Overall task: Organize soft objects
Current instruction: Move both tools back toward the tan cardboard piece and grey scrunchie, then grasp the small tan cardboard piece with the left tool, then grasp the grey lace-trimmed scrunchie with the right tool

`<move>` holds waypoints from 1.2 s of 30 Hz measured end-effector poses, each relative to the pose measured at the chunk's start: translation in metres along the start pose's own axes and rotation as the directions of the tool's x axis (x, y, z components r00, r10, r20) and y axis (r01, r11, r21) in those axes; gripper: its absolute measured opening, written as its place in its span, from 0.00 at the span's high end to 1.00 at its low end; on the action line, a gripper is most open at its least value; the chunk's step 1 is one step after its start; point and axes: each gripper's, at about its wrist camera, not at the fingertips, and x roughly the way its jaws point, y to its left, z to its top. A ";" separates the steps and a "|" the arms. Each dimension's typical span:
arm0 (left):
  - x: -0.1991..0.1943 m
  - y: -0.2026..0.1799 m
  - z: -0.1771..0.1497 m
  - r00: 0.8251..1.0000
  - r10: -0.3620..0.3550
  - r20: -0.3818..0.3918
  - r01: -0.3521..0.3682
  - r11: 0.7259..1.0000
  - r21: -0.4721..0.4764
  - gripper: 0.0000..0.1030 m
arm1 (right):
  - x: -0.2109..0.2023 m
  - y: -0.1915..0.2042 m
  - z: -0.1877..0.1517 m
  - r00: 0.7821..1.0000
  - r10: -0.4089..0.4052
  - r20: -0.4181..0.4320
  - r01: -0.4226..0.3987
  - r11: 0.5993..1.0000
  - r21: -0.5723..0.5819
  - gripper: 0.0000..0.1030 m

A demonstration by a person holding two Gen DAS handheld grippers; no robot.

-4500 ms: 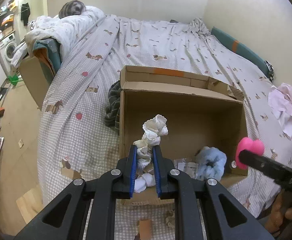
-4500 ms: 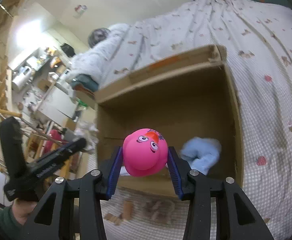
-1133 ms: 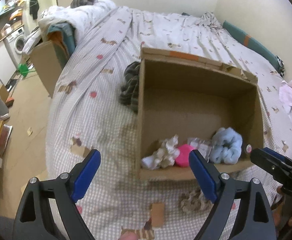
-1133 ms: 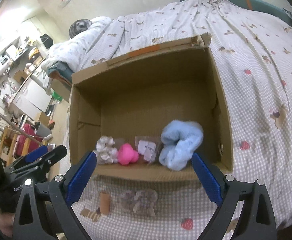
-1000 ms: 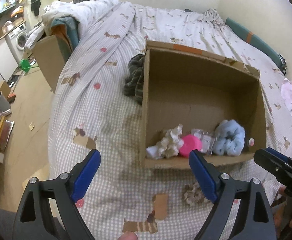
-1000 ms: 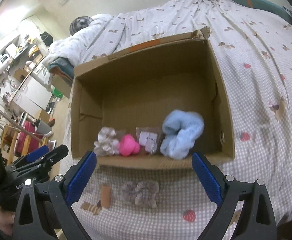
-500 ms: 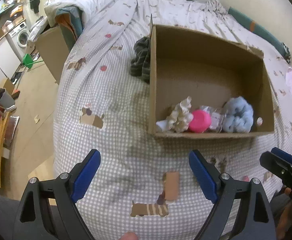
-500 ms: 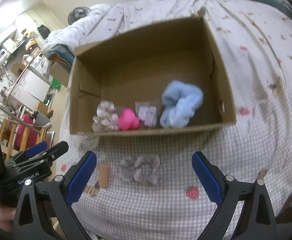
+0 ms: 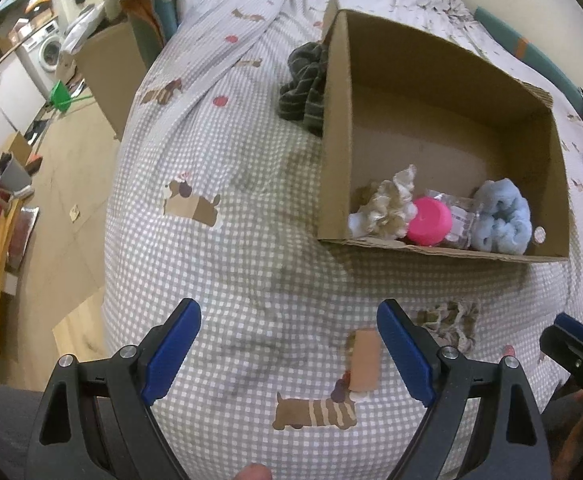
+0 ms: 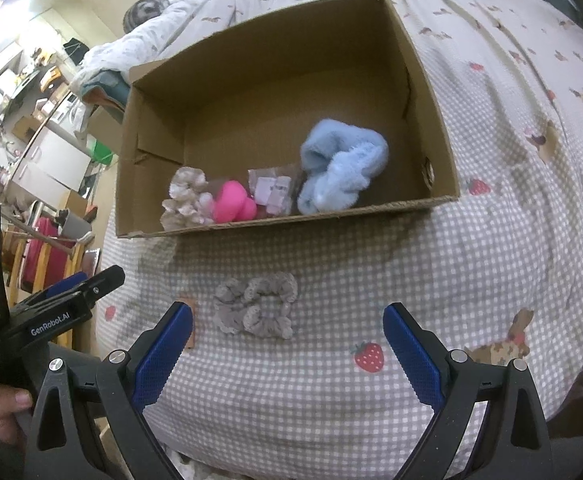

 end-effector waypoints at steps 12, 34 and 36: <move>0.034 -0.012 -0.006 0.982 -0.130 -0.138 0.127 0.992 -0.025 0.26 | 0.017 -0.013 0.006 0.999 -0.013 -0.053 0.017 0.997 0.072 0.01; 0.030 -0.026 -0.005 0.979 -0.123 -0.164 0.135 0.989 0.061 0.94 | 0.040 -0.010 0.014 0.995 0.020 -0.099 -0.009 0.994 0.108 0.01; 0.022 -0.020 0.001 0.986 -0.106 -0.131 0.114 0.992 0.053 0.94 | 0.048 -0.003 0.015 0.992 0.034 -0.124 -0.021 0.995 0.101 0.01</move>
